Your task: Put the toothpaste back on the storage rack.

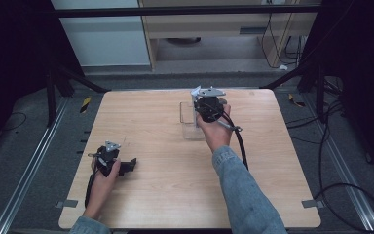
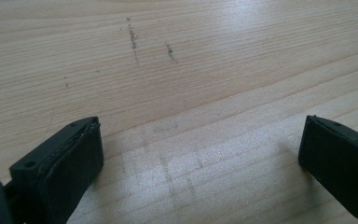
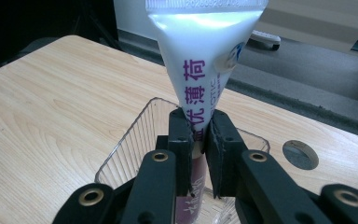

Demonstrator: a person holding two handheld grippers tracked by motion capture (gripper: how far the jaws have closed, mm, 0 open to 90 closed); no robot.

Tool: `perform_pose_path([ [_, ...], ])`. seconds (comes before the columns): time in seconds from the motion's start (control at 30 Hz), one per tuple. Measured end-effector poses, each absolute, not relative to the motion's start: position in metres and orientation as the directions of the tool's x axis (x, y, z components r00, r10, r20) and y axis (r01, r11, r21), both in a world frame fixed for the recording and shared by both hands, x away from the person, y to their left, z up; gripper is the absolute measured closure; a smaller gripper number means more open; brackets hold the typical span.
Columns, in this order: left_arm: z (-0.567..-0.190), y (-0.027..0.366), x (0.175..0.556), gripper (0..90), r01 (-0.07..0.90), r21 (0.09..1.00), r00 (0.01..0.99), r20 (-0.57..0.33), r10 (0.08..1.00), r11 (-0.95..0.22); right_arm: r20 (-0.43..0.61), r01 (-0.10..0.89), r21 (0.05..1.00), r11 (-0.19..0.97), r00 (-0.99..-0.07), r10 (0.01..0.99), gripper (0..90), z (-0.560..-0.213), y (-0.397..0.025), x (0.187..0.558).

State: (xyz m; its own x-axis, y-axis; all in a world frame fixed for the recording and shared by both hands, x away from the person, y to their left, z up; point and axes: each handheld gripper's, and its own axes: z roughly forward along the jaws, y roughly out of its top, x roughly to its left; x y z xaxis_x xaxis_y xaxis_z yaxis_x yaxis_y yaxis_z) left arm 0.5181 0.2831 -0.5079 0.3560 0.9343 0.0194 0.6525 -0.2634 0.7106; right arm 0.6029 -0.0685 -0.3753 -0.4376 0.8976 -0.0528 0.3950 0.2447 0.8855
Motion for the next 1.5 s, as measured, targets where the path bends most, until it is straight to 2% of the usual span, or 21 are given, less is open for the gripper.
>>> perform_pose_path([
  [0.8, -0.508, 0.283, 0.518, 0.0, 0.652, 0.711, 0.356, 0.02, 0.934, -0.264, -0.021, 0.442, 0.866, 0.234, -0.435, 0.9, 80.5, -0.39, -0.063, 0.613],
  [1.5, -0.508, 0.283, 0.518, 0.0, 0.653, 0.711, 0.356, 0.019, 0.934, -0.263, -0.047, 0.448, 0.852, 0.271, -0.449, 0.892, 79.1, -0.392, -0.047, 0.62],
])
